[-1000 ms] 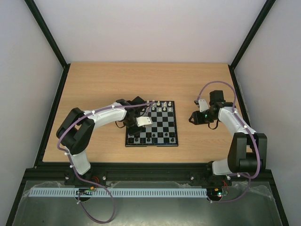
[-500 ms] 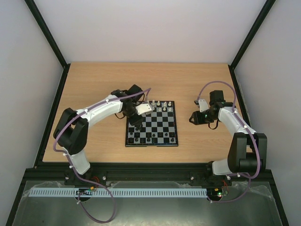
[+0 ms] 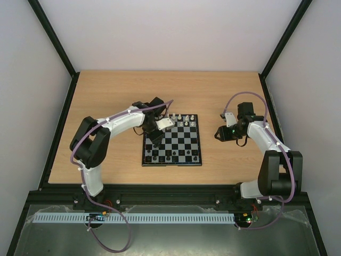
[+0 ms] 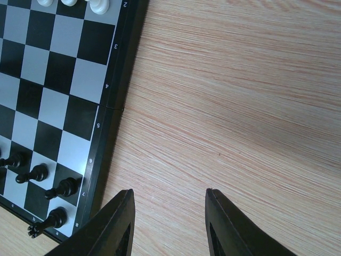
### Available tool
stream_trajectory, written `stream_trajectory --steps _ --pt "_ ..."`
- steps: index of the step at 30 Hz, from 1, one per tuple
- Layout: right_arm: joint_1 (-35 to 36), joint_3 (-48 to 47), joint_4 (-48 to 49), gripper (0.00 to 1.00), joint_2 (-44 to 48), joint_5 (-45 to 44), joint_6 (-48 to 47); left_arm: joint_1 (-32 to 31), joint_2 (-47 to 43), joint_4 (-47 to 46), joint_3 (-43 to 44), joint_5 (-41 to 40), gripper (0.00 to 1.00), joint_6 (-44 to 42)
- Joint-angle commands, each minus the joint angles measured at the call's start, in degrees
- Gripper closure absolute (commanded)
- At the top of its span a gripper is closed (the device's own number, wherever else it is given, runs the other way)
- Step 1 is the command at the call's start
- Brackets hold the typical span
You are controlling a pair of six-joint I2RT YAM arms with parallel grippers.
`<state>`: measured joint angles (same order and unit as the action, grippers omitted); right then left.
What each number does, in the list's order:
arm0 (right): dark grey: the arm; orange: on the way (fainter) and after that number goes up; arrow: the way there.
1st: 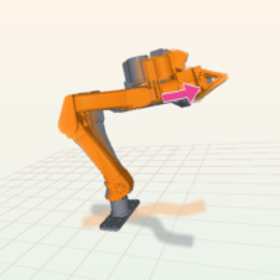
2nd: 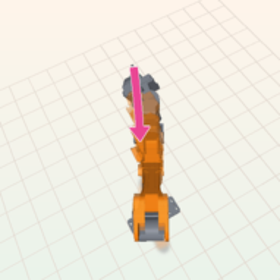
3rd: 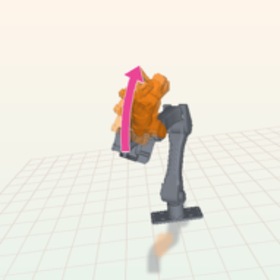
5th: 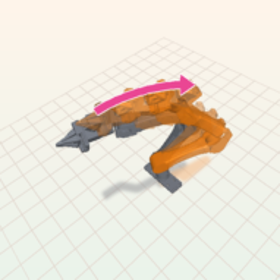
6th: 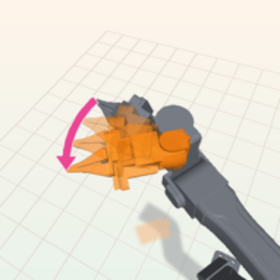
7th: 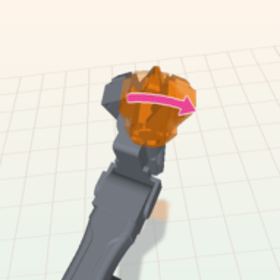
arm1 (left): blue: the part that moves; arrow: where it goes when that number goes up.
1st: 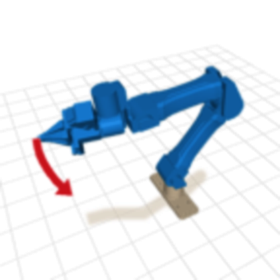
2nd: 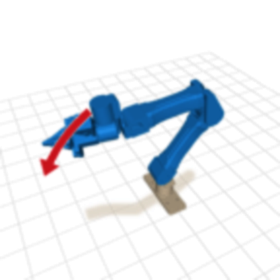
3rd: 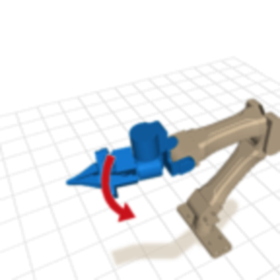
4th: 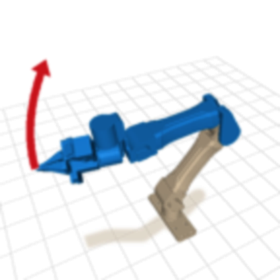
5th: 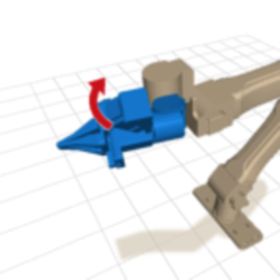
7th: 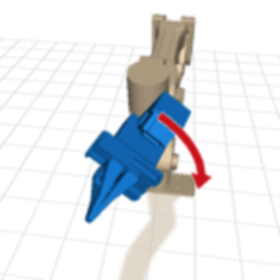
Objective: Set up the chess pieces on the board
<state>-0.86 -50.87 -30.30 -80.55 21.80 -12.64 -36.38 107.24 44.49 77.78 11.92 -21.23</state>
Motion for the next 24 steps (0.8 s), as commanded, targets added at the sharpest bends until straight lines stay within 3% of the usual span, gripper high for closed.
stream_trajectory --steps 1,9,24 --pt "-0.28 0.68 -1.91 0.63 1.26 -0.09 -0.58 -0.01 2.01 0.42 1.67 -1.76 0.64 1.42" --pt "-0.28 0.64 -1.86 0.63 1.25 -0.27 -0.57 -0.03 4.48 -0.06 2.71 -2.97 0.66 2.51" --pt "-0.28 0.6 -1.94 0.63 0.84 -0.61 -0.67 0.09 4.81 0.23 4.85 -1.94 0.9 2.02"
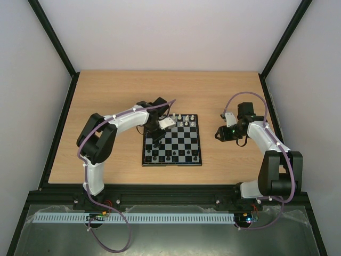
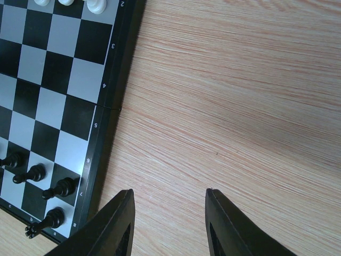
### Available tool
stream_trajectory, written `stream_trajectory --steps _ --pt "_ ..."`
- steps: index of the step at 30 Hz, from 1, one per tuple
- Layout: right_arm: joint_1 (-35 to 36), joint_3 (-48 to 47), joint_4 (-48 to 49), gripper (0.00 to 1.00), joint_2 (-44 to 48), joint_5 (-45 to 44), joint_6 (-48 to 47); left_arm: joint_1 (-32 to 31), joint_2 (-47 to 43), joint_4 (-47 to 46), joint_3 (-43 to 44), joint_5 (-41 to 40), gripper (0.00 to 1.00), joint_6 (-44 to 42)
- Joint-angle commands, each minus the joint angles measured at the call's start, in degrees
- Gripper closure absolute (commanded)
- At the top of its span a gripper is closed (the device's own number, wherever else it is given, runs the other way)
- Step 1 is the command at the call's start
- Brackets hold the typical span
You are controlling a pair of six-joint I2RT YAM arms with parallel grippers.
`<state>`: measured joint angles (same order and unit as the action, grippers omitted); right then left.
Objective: Set up the chess pieces on the board
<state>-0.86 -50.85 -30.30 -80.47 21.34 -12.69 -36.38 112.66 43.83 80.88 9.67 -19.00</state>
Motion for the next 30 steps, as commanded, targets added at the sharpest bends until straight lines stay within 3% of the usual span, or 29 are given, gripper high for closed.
stream_trajectory --steps 1,15,21,30 --pt "-0.28 0.6 -1.91 0.63 0.68 -0.16 -0.59 0.15 -1.0 0.88 1.72 0.68 0.91 -0.5" --pt "-0.28 0.7 -1.8 0.63 0.72 0.01 -0.61 -1.21 -8.48 5.02 -3.2 10.49 0.92 -8.81" --pt "-0.28 0.75 -1.91 0.63 0.91 0.19 -0.58 -4.39 -9.1 5.71 -6.26 9.11 0.92 -11.73" --pt "-0.28 0.87 -1.91 0.63 1.22 0.23 -0.58 -6.97 -7.29 4.24 -7.17 5.86 0.92 -9.32"
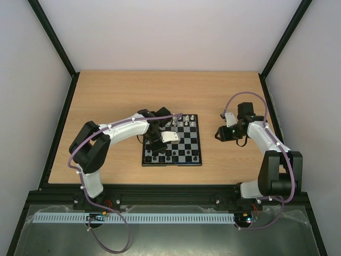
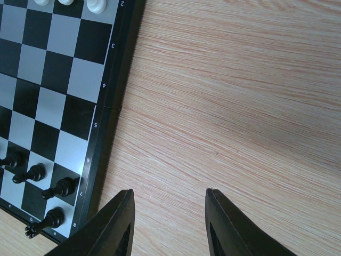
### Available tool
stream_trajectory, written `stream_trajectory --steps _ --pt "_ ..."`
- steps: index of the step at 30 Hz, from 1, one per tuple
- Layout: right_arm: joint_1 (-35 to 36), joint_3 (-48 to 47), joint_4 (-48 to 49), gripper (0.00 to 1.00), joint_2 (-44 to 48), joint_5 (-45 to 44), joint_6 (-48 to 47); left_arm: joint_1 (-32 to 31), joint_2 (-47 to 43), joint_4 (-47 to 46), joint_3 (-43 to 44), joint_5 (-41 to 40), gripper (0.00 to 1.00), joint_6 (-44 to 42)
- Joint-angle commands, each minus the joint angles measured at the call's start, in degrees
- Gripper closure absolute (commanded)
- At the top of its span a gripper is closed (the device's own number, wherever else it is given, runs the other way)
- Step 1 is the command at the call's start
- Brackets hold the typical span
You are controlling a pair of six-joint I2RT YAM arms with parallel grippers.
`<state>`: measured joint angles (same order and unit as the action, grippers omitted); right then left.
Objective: Set up the chess pieces on the board
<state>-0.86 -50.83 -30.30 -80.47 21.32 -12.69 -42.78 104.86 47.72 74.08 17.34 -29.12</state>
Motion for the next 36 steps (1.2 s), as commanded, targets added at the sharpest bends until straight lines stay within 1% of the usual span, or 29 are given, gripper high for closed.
stream_trajectory --steps 1,8,26,28,31,36 --pt "-0.28 0.89 -1.92 0.63 1.34 0.23 -0.58 -0.68 0.96 0.27 -0.28 -2.21 0.92 1.24" --pt "-0.28 0.99 -1.73 0.63 1.67 -0.05 -0.61 -1.16 1.93 -0.48 -0.53 -3.41 0.92 2.32" --pt "-0.28 1.03 -1.78 0.63 1.72 -0.12 -0.67 -1.51 4.21 -1.03 0.18 -3.43 0.9 3.02" --pt "-0.28 1.05 -1.84 0.63 1.63 -0.12 -0.67 -1.46 4.3 -0.99 0.31 -3.54 0.88 3.03" --pt "-0.28 0.93 -1.85 0.63 1.38 -0.14 -0.67 -1.51 4.35 -0.42 0.45 -3.46 0.8 2.56" --pt "-0.28 0.99 -1.92 0.63 1.36 -0.05 -0.72 -1.32 2.77 0.27 1.53 -3.3 0.72 2.17"
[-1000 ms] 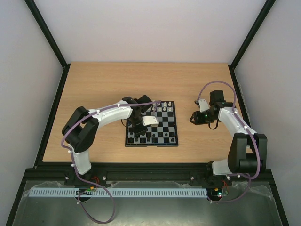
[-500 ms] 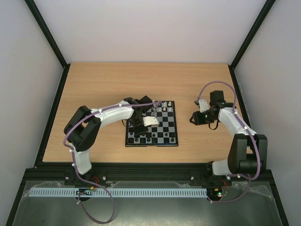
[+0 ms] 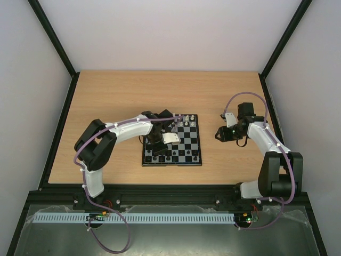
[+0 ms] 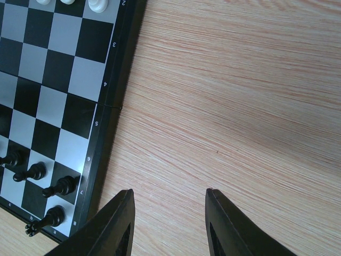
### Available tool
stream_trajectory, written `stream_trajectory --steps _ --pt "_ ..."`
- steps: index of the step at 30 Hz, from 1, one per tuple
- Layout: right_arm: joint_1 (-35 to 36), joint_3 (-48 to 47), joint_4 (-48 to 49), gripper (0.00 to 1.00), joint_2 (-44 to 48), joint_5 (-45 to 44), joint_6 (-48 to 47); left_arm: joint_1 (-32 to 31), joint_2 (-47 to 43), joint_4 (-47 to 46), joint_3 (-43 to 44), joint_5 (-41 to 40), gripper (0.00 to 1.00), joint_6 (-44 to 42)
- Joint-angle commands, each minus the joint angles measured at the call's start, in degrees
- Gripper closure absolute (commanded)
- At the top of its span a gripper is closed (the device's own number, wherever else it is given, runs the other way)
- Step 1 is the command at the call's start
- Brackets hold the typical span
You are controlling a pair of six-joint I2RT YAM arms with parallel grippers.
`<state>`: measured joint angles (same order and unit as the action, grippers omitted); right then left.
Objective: Set up the chess pieces on the board
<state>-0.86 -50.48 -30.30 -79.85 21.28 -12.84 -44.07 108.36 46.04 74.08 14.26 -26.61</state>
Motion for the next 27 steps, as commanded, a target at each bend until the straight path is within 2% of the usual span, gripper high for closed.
stream_trajectory --steps 1,7,16,27 --pt "-0.28 0.5 -1.99 0.63 0.75 -0.01 -0.59 0.15 -1.18 2.32 2.16 -0.22 0.71 -0.35" --pt "-0.28 0.53 -2.06 0.63 0.52 0.14 -0.65 2.78 -4.17 5.04 5.36 -0.24 0.64 -0.1" --pt "-0.28 0.38 -2.04 0.63 0.36 0.43 -0.69 4.71 -4.09 5.28 5.41 -3.02 0.66 10.54" --pt "-0.28 0.7 -2.22 0.63 0.97 -0.35 -0.96 4.32 0.64 4.3 6.04 -3.76 0.63 12.83"
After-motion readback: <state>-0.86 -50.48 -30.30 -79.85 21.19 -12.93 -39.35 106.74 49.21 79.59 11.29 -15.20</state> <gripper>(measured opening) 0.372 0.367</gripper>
